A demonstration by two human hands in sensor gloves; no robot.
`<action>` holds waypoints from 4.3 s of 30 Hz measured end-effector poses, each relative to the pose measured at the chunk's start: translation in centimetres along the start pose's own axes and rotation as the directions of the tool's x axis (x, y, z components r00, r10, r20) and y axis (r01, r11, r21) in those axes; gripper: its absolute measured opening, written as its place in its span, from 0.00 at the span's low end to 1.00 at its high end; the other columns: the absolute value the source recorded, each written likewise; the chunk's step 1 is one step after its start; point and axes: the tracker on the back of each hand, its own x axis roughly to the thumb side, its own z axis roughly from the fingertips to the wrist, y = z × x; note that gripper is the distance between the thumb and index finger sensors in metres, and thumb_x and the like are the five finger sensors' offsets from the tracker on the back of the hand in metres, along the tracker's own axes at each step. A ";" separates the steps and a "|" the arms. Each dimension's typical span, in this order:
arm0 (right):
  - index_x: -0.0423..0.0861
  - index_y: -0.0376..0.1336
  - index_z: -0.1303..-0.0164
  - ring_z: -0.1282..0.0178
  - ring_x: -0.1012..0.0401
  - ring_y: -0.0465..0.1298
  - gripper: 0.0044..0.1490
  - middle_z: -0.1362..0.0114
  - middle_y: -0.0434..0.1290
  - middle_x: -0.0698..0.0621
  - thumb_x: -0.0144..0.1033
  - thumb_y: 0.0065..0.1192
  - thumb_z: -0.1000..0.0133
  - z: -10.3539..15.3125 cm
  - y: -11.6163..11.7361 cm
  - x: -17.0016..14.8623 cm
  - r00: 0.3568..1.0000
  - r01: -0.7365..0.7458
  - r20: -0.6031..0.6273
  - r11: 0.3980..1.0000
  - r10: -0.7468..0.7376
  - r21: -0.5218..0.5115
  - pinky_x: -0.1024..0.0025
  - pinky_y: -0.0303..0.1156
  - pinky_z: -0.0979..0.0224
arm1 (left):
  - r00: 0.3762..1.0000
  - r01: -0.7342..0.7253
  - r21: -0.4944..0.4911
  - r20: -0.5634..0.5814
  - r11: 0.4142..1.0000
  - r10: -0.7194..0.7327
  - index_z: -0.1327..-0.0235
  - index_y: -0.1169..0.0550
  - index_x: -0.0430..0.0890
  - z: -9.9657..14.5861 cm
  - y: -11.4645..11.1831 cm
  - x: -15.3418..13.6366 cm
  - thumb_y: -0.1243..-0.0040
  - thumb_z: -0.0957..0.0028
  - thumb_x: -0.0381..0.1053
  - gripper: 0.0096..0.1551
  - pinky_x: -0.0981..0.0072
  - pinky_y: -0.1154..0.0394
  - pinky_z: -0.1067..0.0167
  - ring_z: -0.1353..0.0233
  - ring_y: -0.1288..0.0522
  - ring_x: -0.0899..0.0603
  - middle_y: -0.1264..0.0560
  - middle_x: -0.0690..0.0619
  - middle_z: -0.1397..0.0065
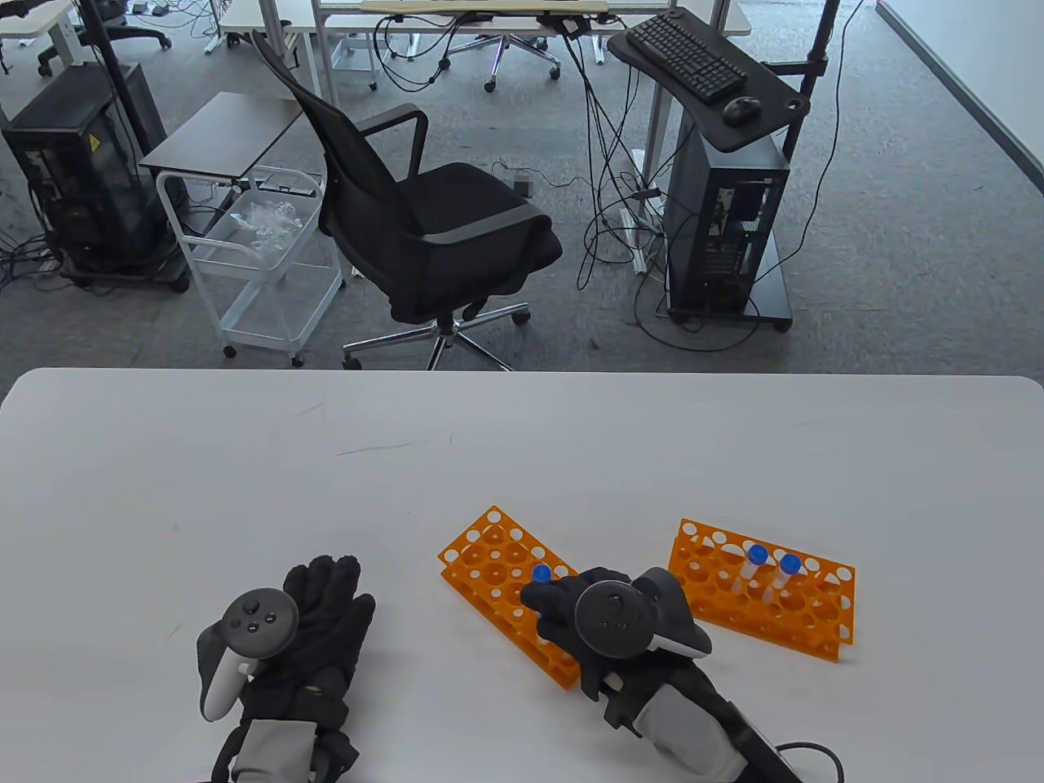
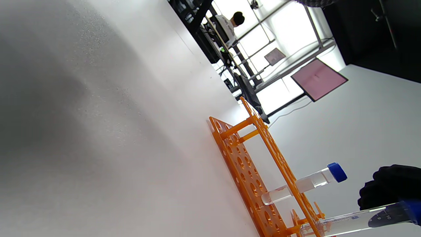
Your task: Transfer 4 test tubes between racks (Right hand only)
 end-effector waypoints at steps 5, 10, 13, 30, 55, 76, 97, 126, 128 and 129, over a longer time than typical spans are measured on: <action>0.42 0.69 0.34 0.39 0.41 0.76 0.30 0.36 0.79 0.40 0.36 0.65 0.47 0.2 -1.1 0.0 1.000 0.021 -0.005 0.999 -0.021 -0.031 0.35 0.62 0.32 | 1.000 0.000 0.000 0.000 1.000 0.000 0.16 0.59 0.65 0.0 0.0 0.0 0.66 0.40 0.73 0.41 0.55 0.85 0.26 0.19 0.82 0.52 0.70 0.61 0.14; 0.42 0.69 0.34 0.39 0.41 0.76 0.30 0.36 0.79 0.40 0.36 0.65 0.47 0.6 -2.3 -0.3 0.999 0.040 -0.012 0.997 -0.041 -0.063 0.35 0.62 0.32 | 1.000 -0.001 -0.001 0.002 1.000 0.001 0.16 0.59 0.65 0.0 0.0 0.0 0.66 0.40 0.73 0.41 0.55 0.85 0.26 0.19 0.82 0.52 0.70 0.61 0.14; 0.42 0.69 0.34 0.39 0.41 0.76 0.30 0.36 0.79 0.40 0.36 0.65 0.47 0.7 -2.8 -0.5 0.999 0.045 -0.018 0.996 -0.047 -0.074 0.35 0.62 0.32 | 1.000 -0.001 -0.001 0.002 1.000 0.001 0.16 0.59 0.65 0.0 0.0 0.0 0.66 0.40 0.73 0.41 0.55 0.85 0.26 0.19 0.82 0.52 0.70 0.61 0.14; 0.41 0.70 0.35 0.41 0.41 0.77 0.30 0.38 0.80 0.40 0.37 0.67 0.47 3.0 -8.4 -3.6 0.986 0.073 -0.132 0.980 -0.098 -0.183 0.35 0.63 0.33 | 1.000 -0.005 -0.003 0.004 1.000 0.005 0.16 0.59 0.65 0.0 0.0 0.0 0.66 0.40 0.73 0.41 0.55 0.85 0.26 0.19 0.82 0.52 0.70 0.61 0.14; 0.41 0.71 0.36 0.42 0.41 0.77 0.29 0.39 0.81 0.39 0.37 0.68 0.47 7.5 -13.6 -8.5 0.938 0.030 -0.323 0.958 -0.126 -0.286 0.35 0.63 0.33 | 1.000 -0.008 -0.004 0.007 1.000 0.008 0.16 0.59 0.65 0.0 0.0 0.0 0.66 0.40 0.73 0.41 0.55 0.85 0.26 0.19 0.82 0.52 0.70 0.61 0.14; 0.41 0.72 0.37 0.42 0.41 0.78 0.29 0.40 0.81 0.39 0.37 0.69 0.48 11.1 -15.8 -11.9 0.871 -0.010 -0.465 0.943 -0.155 -0.334 0.34 0.63 0.33 | 1.000 -0.007 -0.004 0.007 1.000 0.008 0.16 0.59 0.65 0.0 0.0 0.0 0.66 0.40 0.73 0.41 0.55 0.85 0.26 0.19 0.82 0.52 0.70 0.61 0.14; 0.41 0.71 0.36 0.41 0.40 0.77 0.29 0.39 0.81 0.39 0.35 0.69 0.48 14.0 -16.3 -15.4 0.764 -0.143 -0.630 0.918 -0.135 -0.370 0.34 0.63 0.33 | 1.000 -0.012 -0.002 0.015 1.000 0.012 0.16 0.59 0.65 0.0 0.0 0.1 0.66 0.40 0.73 0.41 0.55 0.85 0.26 0.19 0.82 0.52 0.70 0.61 0.14; 0.41 0.70 0.35 0.38 0.39 0.75 0.29 0.36 0.79 0.38 0.32 0.68 0.48 13.5 -13.1 -19.0 0.682 -0.147 -0.724 0.950 -0.104 -0.275 0.33 0.61 0.32 | 1.000 -0.011 -0.007 0.016 1.000 0.011 0.16 0.59 0.65 0.0 0.0 0.1 0.66 0.40 0.73 0.41 0.55 0.85 0.26 0.19 0.82 0.52 0.70 0.61 0.14; 0.41 0.70 0.35 0.38 0.39 0.75 0.29 0.36 0.79 0.38 0.32 0.68 0.48 13.5 -13.0 -19.1 0.680 -0.147 -0.726 0.951 -0.103 -0.272 0.33 0.61 0.32 | 1.000 -0.011 -0.007 0.016 1.000 0.011 0.16 0.59 0.65 0.0 0.0 0.1 0.66 0.40 0.73 0.41 0.55 0.85 0.26 0.19 0.82 0.52 0.70 0.61 0.14; 0.41 0.70 0.35 0.38 0.39 0.75 0.29 0.35 0.79 0.38 0.32 0.68 0.48 13.5 -12.9 -19.2 0.678 -0.146 -0.728 0.952 -0.101 -0.268 0.33 0.61 0.32 | 1.000 -0.012 -0.006 0.016 1.000 0.012 0.16 0.59 0.65 0.0 0.0 0.1 0.66 0.40 0.73 0.41 0.55 0.85 0.26 0.19 0.82 0.52 0.70 0.61 0.14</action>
